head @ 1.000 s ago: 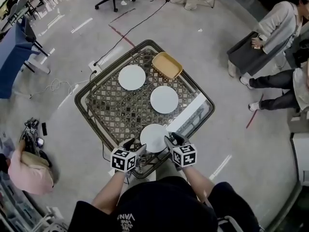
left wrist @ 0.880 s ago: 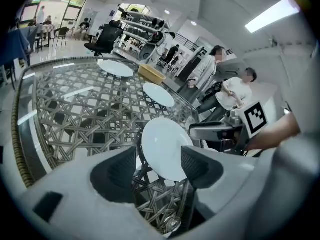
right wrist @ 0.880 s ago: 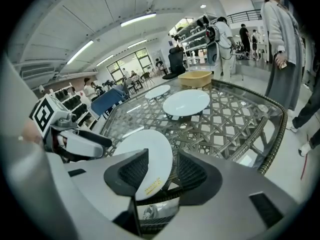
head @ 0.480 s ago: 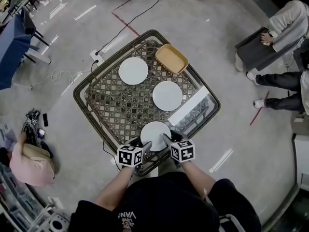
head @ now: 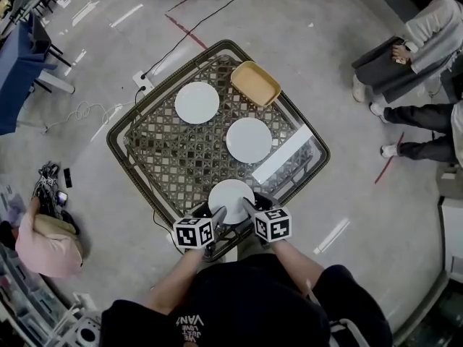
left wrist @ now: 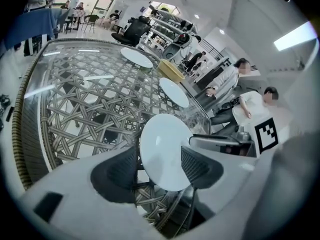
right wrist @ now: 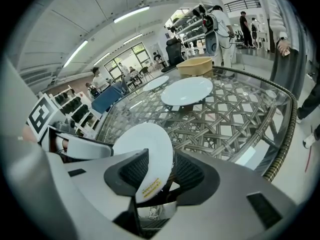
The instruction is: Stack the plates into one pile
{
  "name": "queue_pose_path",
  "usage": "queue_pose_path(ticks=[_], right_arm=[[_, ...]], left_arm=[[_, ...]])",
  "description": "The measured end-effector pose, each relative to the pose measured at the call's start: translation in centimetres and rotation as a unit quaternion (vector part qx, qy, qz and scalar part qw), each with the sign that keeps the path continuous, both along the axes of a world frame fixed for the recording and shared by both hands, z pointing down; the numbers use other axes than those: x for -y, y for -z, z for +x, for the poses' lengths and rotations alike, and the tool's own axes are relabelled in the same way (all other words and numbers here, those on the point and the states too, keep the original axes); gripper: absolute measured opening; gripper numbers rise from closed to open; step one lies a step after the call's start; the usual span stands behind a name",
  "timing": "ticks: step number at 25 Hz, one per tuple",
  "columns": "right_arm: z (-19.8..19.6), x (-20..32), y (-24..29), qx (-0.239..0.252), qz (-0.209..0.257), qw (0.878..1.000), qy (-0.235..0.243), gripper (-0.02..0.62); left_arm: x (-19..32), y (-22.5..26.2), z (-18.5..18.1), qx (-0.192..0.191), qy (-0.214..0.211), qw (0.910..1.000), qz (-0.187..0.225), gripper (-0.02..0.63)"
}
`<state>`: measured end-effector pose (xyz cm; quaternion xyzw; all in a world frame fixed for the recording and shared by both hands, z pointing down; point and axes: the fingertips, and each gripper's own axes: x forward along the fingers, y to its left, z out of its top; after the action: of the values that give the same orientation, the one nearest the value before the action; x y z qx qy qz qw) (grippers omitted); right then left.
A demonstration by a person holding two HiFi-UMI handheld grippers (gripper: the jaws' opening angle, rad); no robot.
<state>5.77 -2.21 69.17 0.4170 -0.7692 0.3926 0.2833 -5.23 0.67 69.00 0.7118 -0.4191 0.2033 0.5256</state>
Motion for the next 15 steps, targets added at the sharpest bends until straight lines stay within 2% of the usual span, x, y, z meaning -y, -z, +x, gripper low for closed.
queue_pose_path(ticks=[4, 9, 15], right_arm=[[-0.5, 0.0, 0.1, 0.007, -0.004, 1.000, 0.005, 0.158], [-0.5, 0.0, 0.3, 0.027, -0.015, 0.999, -0.016, 0.164], [-0.4, 1.8, 1.7, 0.044, 0.009, 0.999, -0.027, 0.164]], left_arm=[[0.1, 0.1, 0.1, -0.007, -0.002, 1.0000, -0.003, 0.275], [0.2, 0.4, 0.3, -0.017, 0.010, 0.9997, -0.011, 0.278], [2.4, 1.6, 0.5, -0.023, 0.016, 0.9996, 0.007, 0.278]])
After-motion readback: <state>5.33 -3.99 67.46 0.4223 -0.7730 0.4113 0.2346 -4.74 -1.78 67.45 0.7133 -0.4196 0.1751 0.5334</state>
